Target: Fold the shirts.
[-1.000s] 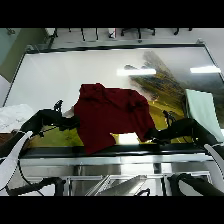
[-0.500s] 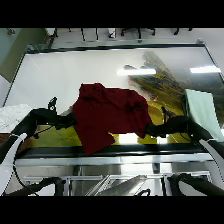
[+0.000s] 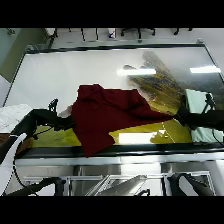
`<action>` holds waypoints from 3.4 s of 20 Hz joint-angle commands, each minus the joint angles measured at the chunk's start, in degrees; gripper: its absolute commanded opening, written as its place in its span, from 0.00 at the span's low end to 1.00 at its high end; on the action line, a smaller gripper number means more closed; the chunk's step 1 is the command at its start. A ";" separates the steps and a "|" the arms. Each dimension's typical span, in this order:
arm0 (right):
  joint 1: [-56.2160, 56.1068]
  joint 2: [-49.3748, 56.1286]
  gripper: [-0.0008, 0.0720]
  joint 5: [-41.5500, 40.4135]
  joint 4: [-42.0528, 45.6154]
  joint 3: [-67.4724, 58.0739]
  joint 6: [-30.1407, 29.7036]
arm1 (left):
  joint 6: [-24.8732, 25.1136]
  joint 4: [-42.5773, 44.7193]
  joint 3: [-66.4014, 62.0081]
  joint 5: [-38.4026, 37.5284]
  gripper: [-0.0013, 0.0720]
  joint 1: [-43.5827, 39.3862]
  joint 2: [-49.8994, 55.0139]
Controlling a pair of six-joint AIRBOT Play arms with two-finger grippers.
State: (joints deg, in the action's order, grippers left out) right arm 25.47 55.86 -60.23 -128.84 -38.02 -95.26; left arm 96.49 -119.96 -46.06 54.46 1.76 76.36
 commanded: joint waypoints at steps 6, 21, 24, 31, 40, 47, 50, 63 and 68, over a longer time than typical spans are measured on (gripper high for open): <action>3.76 -0.13 0.04 -3.50 1.42 5.01 0.48 | 0.00 0.42 -0.02 2.75 0.04 -0.20 -0.04; -4.26 3.04 0.74 -9.01 14.23 -1.44 -9.62 | 2.71 0.44 -0.02 4.85 0.04 1.01 -0.04; -9.33 8.09 0.74 -7.58 14.45 -1.46 -14.19 | 2.73 0.44 -0.02 6.29 0.04 2.08 -0.04; -17.07 17.20 0.67 -5.84 19.52 -1.60 -15.54 | 2.71 0.39 -0.02 6.12 0.04 2.10 -0.04; -15.61 14.08 0.04 -22.29 -25.94 -12.00 -26.51 | 2.89 -3.76 -10.27 14.64 0.04 2.12 -11.87; 1.90 0.44 0.04 -17.73 -43.39 -63.19 -18.67 | -10.12 -4.11 -62.38 4.11 0.04 10.62 -34.84; 8.52 -2.73 0.04 -11.28 -42.36 -76.61 -18.23 | -11.80 -4.11 -78.12 6.08 0.04 15.63 -33.44; 3.02 -4.72 0.04 -11.19 -30.21 -52.13 -18.69 | -5.09 -3.80 -52.00 8.31 0.04 7.32 -22.45; -7.41 3.89 0.04 18.32 -23.65 -17.05 -24.15 | -4.07 12.61 -39.39 1.16 0.04 -2.93 -2.67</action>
State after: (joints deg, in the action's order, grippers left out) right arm 22.96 54.72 -59.37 -155.74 -72.29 -115.61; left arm 91.18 -116.57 -92.29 60.14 3.53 63.66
